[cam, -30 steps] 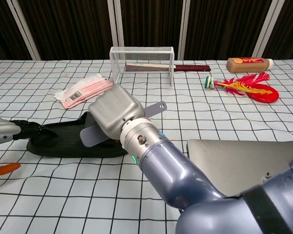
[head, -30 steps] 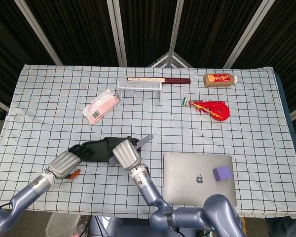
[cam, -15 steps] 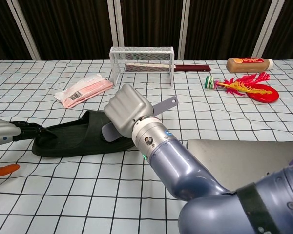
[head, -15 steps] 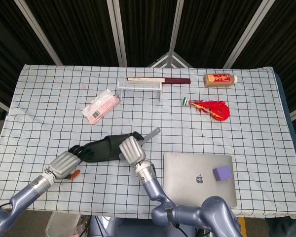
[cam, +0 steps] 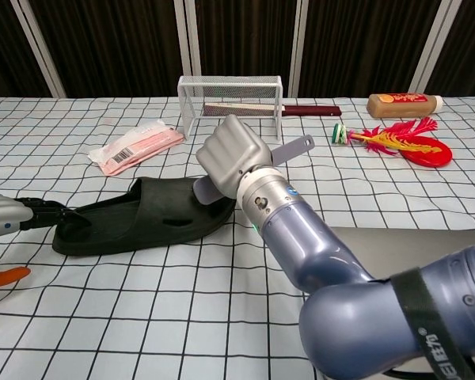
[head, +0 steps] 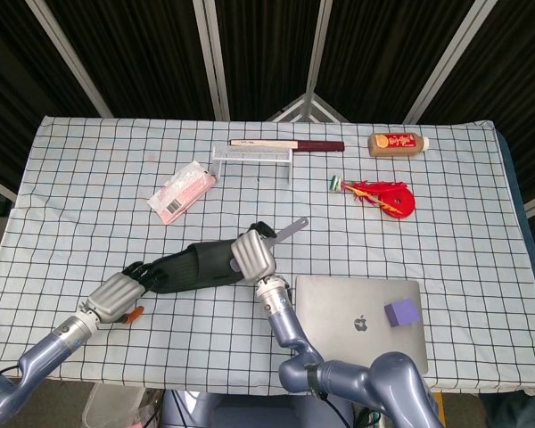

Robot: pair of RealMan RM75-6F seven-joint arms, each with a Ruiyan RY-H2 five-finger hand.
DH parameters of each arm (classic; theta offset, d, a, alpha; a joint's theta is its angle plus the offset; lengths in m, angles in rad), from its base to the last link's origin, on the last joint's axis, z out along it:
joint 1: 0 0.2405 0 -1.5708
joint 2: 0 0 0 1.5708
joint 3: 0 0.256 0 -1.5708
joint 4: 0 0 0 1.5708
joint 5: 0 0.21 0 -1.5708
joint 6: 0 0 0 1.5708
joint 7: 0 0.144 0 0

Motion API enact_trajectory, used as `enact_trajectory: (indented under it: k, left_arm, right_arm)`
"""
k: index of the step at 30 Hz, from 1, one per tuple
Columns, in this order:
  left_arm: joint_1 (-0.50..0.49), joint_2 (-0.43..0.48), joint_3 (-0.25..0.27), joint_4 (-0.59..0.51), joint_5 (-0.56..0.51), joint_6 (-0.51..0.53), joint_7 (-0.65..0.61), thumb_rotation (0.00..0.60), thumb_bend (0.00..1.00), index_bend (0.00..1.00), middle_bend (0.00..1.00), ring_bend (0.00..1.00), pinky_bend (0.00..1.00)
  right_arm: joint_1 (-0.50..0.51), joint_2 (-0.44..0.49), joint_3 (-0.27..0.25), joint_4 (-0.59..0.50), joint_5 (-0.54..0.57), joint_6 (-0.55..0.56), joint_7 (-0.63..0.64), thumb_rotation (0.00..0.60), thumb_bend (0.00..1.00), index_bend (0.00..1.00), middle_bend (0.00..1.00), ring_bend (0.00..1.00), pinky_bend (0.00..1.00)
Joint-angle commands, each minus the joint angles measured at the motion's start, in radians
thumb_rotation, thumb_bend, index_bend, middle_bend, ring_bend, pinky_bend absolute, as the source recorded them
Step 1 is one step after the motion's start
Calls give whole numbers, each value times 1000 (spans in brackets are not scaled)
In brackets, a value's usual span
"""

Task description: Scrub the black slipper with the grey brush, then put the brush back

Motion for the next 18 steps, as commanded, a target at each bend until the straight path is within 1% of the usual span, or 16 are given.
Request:
enact_trajectory:
  k: [1, 7, 13, 18]
  left_arm:
    - [-2, -2, -2, -2, -3, -3, 5, 600, 624, 0, 52, 0, 7]
    - [-6, -5, -7, -14, -9, -7, 21, 600, 625, 0, 52, 0, 7]
    - [-4, -7, -17, -11, -30, -9, 28, 600, 625, 0, 52, 0, 7]
    - [-9, -20, -28, -2, -48, -22, 26, 600, 624, 0, 53, 0, 7]
  right_arm:
    - [-5, 4, 4, -12, 0, 9, -10, 600, 723, 684, 656, 570, 621]
    - [-23, 12, 2, -81, -1, 41, -53, 600, 723, 684, 656, 570, 621]
    - [-54, 35, -10, -185, -2, 76, -81, 600, 724, 684, 656, 570, 621]
    - [-67, 53, -37, -262, -26, 103, -117, 600, 724, 684, 656, 570, 621]
